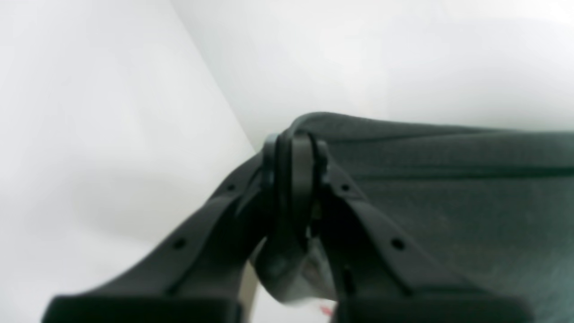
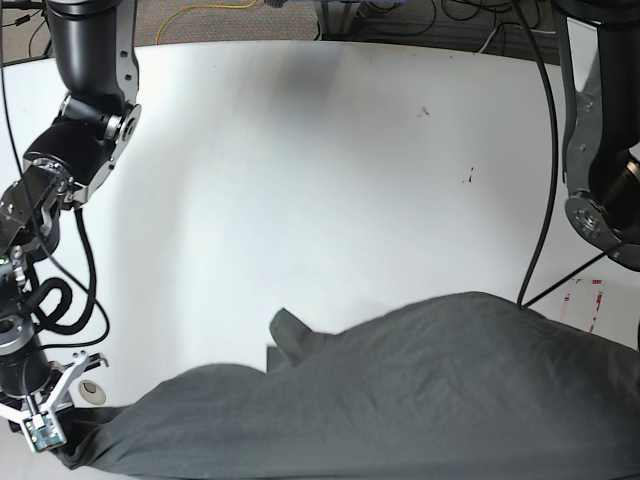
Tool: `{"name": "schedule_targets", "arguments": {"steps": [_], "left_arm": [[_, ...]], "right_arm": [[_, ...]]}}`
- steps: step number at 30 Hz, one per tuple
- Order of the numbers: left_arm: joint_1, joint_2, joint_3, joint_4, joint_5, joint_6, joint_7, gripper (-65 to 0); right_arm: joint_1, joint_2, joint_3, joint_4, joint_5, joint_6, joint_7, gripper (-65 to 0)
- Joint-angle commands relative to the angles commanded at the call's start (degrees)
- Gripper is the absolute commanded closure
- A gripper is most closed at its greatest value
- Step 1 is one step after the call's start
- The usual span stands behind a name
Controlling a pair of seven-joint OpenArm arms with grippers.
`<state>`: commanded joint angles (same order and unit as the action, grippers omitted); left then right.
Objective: Layout the t-shirt on the table in an organized manner, then fold the t-shirt properly
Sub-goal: 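Pull the hem corner with the left gripper away from the right gripper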
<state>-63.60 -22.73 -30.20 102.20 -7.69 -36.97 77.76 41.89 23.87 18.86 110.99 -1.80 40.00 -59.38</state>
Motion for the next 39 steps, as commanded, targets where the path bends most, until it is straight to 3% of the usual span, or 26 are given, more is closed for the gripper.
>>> {"name": "schedule_targets", "arguments": {"steps": [6,13,18,26,34,39], "left_arm": [[0.44,-0.09,0.70,0.18,-0.09,0.00,0.18,0.0],[10.81,0.00,0.35,0.44,-0.53,-0.35,0.18,0.0],[22.15,0.26,-0.97,3.78,-0.62,-0.44,0.09,0.0],[42.73,2.55,-7.38,5.19,-6.42,-0.53,-0.44,0.0],[63.47,2.64,-9.76,4.75,-12.04,-0.53,-9.14,0.0],[72.09,2.73,-9.49,4.75,-12.31,-0.53,-13.89,0.0]], "right_arm": [[0.18,0.09,0.09,2.02,-0.26,0.00,-0.09,0.0],[-10.64,-0.97,1.32,5.19,0.09,0.00,-0.18,0.0],[-20.40,-5.71,6.77,5.36,0.09,0.00,1.14,0.0],[-38.68,-14.59,11.96,5.01,0.09,0.00,10.90,0.0],[-53.10,-21.89,12.13,4.22,0.09,0.00,19.25,0.0],[-58.20,-23.47,12.04,4.22,0.09,0.00,20.92,0.0]]}}
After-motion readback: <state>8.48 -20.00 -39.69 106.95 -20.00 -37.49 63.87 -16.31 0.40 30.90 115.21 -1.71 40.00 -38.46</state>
